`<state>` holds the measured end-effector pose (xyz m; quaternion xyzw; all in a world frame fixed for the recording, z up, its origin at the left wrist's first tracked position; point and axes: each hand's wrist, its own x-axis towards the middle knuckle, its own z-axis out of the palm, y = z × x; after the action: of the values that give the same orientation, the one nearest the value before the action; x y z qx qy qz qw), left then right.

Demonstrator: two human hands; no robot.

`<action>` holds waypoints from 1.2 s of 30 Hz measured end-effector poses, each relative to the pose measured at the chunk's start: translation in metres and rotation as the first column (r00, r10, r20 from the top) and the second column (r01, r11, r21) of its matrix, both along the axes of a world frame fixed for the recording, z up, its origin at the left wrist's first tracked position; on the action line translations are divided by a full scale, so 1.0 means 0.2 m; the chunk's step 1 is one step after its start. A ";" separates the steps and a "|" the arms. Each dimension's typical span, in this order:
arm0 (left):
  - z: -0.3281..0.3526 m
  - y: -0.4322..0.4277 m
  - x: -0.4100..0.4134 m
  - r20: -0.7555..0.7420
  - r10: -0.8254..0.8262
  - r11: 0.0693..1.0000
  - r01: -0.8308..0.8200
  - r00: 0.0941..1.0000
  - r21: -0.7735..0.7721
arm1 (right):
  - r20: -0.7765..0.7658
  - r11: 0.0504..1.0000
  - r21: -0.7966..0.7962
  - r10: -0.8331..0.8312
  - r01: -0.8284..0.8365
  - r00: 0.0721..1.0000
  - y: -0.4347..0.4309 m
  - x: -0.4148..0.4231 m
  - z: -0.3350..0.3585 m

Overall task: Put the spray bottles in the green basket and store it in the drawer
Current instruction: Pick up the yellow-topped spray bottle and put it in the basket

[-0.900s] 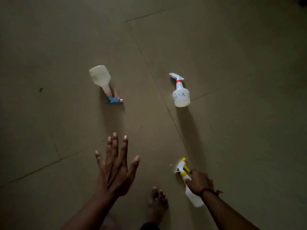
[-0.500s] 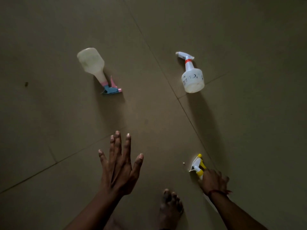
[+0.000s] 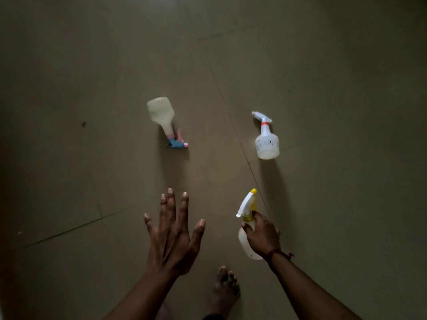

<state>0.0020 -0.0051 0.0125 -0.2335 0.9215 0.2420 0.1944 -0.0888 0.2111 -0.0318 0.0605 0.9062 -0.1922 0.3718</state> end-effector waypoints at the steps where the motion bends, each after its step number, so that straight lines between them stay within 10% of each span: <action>1: 0.09 -0.04 -0.01 -0.010 0.020 1.000 -0.020 1.000 0.000 | -0.021 0.998 -0.050 -0.024 0.023 1.000 -0.06 -0.03 0.09; 9: 0.79 -0.52 0.04 -0.109 0.171 0.982 -0.179 0.979 -0.062 | 0.005 0.880 -0.434 -0.212 0.193 0.977 -0.55 -0.14 0.85; 23: 1.89 -1.39 0.86 -0.199 0.551 0.803 -0.579 0.811 -0.137 | -0.020 0.721 -0.692 0.019 -0.028 1.000 -1.74 0.32 2.18; 36: 2.20 -1.52 1.88 -0.236 0.927 0.275 -0.956 0.293 -0.106 | -0.019 0.557 -0.694 0.618 -0.455 0.786 -2.53 1.15 2.56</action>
<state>0.3785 -0.3098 0.4523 -0.7373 0.6353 0.2176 -0.0739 0.1408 -0.2943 0.4796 -0.3356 0.7005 -0.3706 0.5092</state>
